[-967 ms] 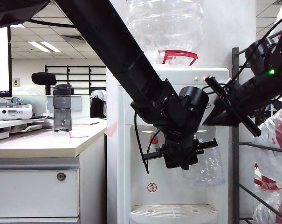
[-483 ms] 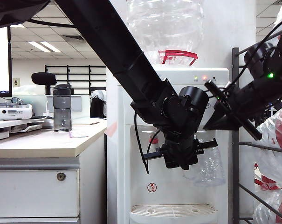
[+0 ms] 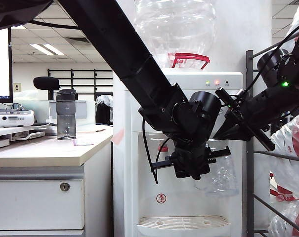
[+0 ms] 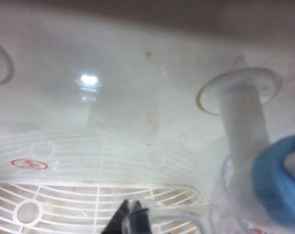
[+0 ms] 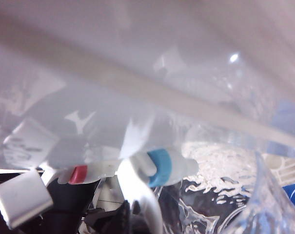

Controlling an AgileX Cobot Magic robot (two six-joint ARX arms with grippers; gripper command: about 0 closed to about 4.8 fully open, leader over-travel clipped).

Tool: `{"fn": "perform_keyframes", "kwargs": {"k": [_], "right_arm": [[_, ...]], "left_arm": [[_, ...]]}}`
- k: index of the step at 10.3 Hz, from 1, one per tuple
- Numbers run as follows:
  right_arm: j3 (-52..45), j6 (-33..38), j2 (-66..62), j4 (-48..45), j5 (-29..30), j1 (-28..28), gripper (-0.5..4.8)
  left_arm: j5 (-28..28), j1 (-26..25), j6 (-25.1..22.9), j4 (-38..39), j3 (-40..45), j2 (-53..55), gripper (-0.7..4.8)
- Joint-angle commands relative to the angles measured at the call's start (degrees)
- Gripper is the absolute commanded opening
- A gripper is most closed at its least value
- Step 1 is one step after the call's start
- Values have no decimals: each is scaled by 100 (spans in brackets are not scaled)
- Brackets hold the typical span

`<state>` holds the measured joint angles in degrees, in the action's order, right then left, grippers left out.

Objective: Pick up the plastic mug from the left desk, go to the cold water outlet of the water dispenser, press the vertical switch to get some water, then put the mug back on the desk.

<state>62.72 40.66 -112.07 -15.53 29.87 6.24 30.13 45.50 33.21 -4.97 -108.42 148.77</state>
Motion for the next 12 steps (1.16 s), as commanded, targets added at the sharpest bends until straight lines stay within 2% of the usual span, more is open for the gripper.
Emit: {"fn": "perform_keyframes", "kwargs": {"k": [1, 12], "right_arm": [[4, -68, -63, 192, -48, 2, -5], [9, -219, -63, 649, -149, -4, -5]], "left_arm": [[-87, -52, -68, -238, -61, -59, -7], [-83, -52, -175, -136, -61, -59, -7]]}}
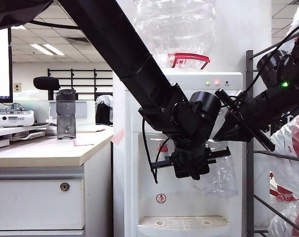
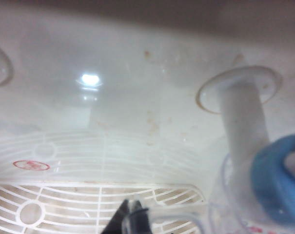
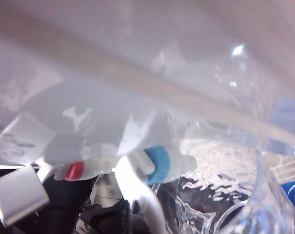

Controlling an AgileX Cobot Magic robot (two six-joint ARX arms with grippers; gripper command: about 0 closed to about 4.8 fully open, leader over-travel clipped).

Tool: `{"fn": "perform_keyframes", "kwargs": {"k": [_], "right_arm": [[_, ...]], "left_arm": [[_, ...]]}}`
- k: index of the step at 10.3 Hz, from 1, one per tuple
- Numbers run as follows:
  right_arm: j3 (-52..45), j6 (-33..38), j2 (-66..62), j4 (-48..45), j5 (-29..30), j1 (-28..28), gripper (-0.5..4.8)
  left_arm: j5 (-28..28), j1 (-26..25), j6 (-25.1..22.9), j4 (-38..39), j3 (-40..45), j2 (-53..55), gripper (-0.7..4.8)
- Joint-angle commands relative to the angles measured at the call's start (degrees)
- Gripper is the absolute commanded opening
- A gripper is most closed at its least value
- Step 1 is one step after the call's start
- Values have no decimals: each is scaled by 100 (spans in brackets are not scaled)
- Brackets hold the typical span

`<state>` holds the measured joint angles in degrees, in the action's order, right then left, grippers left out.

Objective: Pick up the plastic mug from the left desk, go to the cold water outlet of the water dispenser, press the vertical switch to get some water, then put the mug back on the desk.

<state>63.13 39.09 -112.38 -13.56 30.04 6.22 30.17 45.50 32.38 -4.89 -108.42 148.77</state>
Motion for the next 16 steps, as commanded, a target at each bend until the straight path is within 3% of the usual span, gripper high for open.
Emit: {"fn": "perform_keyframes", "kwargs": {"k": [1, 16], "right_arm": [[-33, -59, -33, 476, -181, -7, -5], [-35, -59, -35, 479, -319, -7, -5]], "left_arm": [[-87, -52, -92, -140, -61, -59, -7], [-90, -52, -90, -125, -61, -59, -7]]}}
